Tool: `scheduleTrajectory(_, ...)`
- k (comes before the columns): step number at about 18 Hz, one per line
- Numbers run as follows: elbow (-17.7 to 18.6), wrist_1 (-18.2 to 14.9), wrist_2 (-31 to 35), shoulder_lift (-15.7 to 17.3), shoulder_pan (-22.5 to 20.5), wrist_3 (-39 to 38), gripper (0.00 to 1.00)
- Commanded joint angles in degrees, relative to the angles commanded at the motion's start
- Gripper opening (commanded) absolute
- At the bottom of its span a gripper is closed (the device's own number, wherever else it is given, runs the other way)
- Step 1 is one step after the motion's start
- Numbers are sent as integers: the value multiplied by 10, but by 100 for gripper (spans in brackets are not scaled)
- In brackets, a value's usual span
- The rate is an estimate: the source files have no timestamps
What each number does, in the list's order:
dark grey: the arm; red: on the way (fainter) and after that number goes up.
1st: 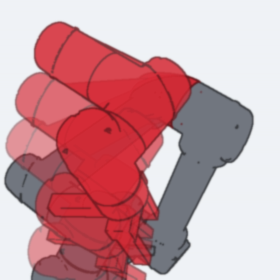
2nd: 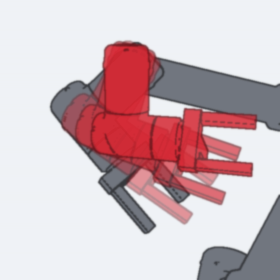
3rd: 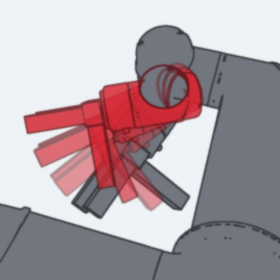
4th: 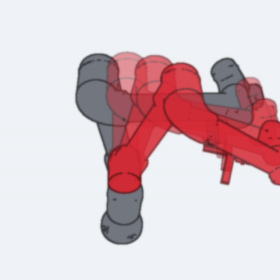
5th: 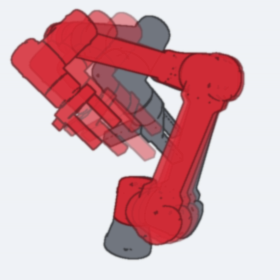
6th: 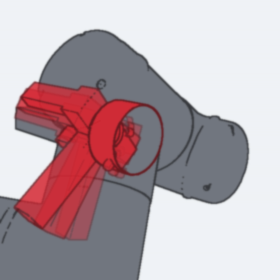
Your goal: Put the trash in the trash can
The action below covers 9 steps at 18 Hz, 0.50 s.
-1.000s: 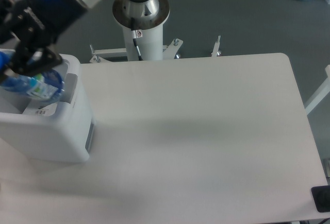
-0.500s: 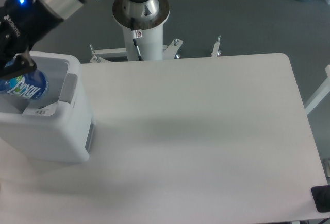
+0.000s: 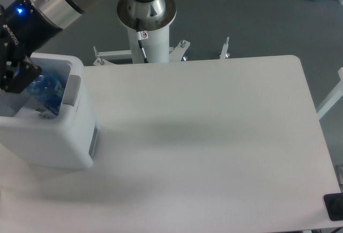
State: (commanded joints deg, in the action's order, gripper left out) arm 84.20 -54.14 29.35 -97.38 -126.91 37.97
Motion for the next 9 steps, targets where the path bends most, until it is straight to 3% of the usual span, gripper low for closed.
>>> scheduleTrajectory(6, 19, 0, 1, 3, -118, 5, 100)
scheduleTrajectory(9, 46, 1, 2, -1, -177, 35, 100)
